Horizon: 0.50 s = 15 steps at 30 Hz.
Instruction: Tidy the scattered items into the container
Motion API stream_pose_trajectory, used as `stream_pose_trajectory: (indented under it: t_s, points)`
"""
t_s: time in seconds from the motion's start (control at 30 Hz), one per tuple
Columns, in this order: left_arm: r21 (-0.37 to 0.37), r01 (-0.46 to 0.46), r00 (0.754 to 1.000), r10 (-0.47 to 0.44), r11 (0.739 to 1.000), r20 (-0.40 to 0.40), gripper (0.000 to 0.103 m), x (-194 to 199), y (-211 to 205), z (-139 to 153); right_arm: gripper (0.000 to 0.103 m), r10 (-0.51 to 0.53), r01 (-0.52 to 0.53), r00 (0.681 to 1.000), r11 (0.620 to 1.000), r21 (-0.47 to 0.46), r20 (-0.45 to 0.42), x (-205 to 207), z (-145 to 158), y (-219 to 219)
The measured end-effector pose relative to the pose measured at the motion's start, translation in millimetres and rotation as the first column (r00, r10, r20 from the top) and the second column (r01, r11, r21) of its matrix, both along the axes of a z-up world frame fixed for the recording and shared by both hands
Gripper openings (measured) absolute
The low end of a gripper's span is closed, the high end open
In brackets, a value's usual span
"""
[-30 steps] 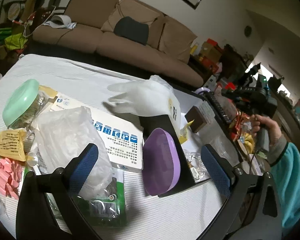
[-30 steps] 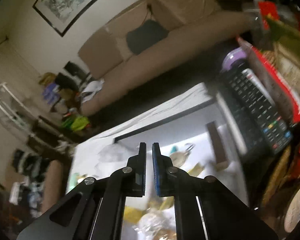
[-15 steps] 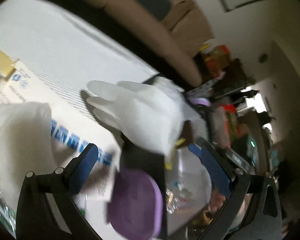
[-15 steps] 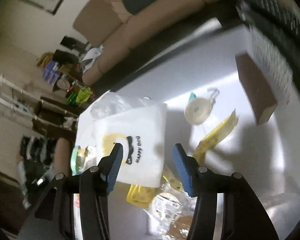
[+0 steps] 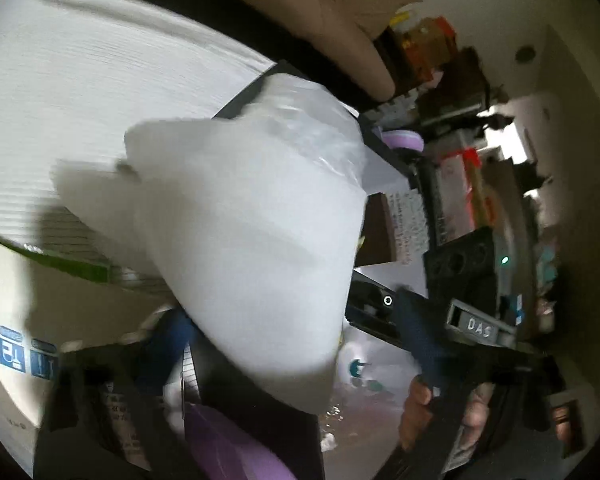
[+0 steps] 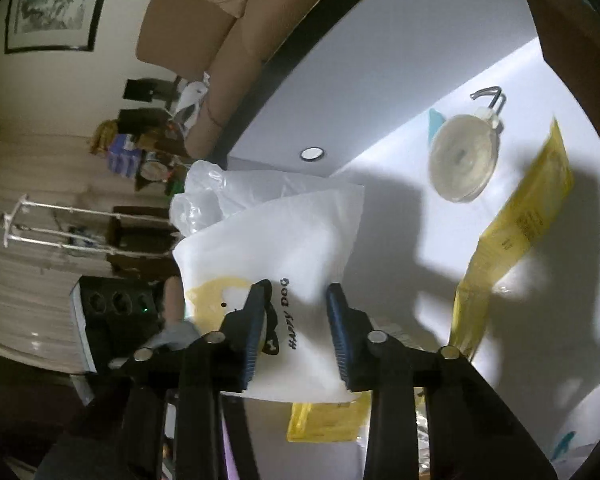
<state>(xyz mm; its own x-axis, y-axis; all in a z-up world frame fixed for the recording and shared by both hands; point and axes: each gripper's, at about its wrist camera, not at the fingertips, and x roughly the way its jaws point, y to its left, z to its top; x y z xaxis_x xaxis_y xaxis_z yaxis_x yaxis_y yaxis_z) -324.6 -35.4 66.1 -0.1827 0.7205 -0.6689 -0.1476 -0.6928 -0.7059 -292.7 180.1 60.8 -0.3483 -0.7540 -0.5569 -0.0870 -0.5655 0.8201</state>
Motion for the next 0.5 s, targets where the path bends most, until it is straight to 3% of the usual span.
stream_pose_trajectory:
  t_s: [0.07, 0.13, 0.33, 0.5]
  points:
    - [-0.046, -0.006, 0.999, 0.004, 0.999, -0.037, 0.048, 5, 0, 15, 0.018, 0.005, -0.005, 0.999, 1.0, -0.022, -0.035, 2, 7, 0]
    - [-0.071, -0.009, 0.998, 0.005, 0.997, -0.06, 0.041, 10, -3, 30, 0.017, 0.008, -0.011, 0.997, 0.999, -0.044, -0.078, 5, 19, 0]
    - [-0.048, 0.024, 0.988, -0.031, 0.999, -0.153, 0.038, 30, 14, 100, 0.016, 0.005, -0.024, 0.982, 0.995, -0.099, -0.189, 20, 72, 12]
    - [-0.026, 0.12, 0.966, -0.122, 0.992, -0.229, 0.038, 42, 69, 153, 0.015, -0.07, 0.043, 0.955, 0.994, -0.101, -0.288, 38, 129, 70]
